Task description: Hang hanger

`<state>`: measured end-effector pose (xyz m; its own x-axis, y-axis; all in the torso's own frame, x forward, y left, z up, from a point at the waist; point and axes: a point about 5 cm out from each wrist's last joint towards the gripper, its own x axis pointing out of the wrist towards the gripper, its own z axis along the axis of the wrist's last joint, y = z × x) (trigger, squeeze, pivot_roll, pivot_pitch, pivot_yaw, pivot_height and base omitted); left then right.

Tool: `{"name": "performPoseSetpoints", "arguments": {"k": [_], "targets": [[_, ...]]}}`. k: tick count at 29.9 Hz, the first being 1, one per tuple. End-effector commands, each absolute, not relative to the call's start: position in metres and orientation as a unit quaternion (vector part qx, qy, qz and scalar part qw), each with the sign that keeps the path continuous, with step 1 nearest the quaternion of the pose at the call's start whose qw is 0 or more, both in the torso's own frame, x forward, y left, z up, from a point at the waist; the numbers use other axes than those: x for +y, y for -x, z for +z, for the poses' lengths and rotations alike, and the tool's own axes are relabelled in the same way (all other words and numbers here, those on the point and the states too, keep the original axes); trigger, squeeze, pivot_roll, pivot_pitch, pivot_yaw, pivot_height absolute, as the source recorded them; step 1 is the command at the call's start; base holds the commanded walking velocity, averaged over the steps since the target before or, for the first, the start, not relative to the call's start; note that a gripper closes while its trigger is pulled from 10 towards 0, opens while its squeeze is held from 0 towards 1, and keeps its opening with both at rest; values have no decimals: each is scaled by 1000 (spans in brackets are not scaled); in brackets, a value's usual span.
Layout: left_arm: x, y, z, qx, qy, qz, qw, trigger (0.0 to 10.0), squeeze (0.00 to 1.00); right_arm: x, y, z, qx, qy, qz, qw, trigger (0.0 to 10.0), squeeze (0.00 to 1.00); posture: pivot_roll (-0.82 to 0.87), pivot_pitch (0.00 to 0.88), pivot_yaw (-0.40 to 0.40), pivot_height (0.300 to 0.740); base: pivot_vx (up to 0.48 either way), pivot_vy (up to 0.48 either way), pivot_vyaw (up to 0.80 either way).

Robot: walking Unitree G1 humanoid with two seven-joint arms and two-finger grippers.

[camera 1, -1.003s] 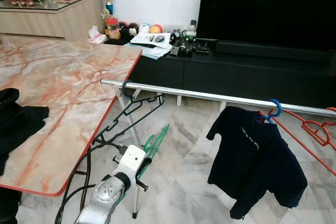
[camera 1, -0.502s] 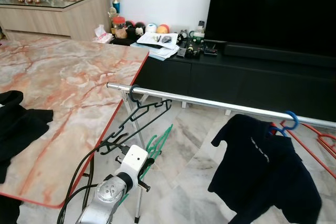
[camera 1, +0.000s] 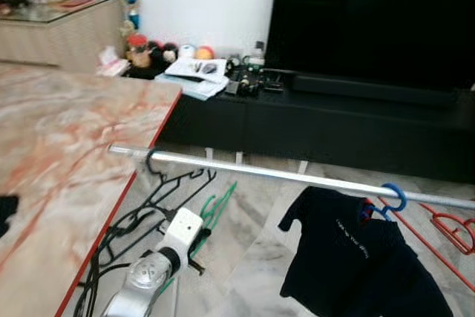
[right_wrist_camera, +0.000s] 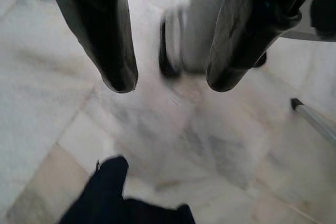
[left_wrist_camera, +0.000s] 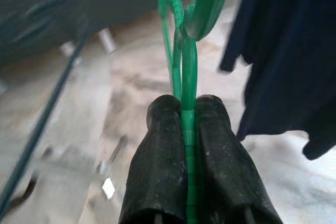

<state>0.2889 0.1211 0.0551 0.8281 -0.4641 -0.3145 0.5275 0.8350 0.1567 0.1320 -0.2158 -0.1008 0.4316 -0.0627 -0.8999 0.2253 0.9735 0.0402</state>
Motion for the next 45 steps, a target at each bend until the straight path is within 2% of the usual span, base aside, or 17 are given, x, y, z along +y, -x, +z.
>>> {"name": "performPoseSetpoints", "arguments": {"k": [1,3,8,14,29,37,45], "targets": [[110,-287,57,128,-111,-290,942,10000,0,-221,-129,-101,531,-69,-87,840,10000,0,26,0,-30,740,0,0,0],[103,-282,57,125,-118,-329,928,10000,0,-221,-129,-101,532,-68,-83,840,10000,0,25,0,-31,740,0,0,0],[102,-282,58,122,-141,-342,921,10000,0,-220,-129,-101,532,-67,-81,840,10000,0,26,0,-32,740,0,0,0],[98,-288,71,90,-136,-346,924,10000,0,-221,-130,-100,532,-65,-78,841,10000,0,27,0,-38,740,0,0,0],[101,-310,83,74,-141,-292,943,10000,0,-221,-133,-99,523,-66,-75,847,10000,0,24,0,-53,740,0,0,0],[99,-322,87,79,-122,-234,961,10000,0,-222,-133,-99,523,-62,-71,847,10000,0,17,0,-60,740,0,0,0],[97,-326,79,117,-124,-191,967,10000,0,-223,-133,-99,524,-61,-70,847,10000,0,17,0,-65,740,0,0,0]]}}
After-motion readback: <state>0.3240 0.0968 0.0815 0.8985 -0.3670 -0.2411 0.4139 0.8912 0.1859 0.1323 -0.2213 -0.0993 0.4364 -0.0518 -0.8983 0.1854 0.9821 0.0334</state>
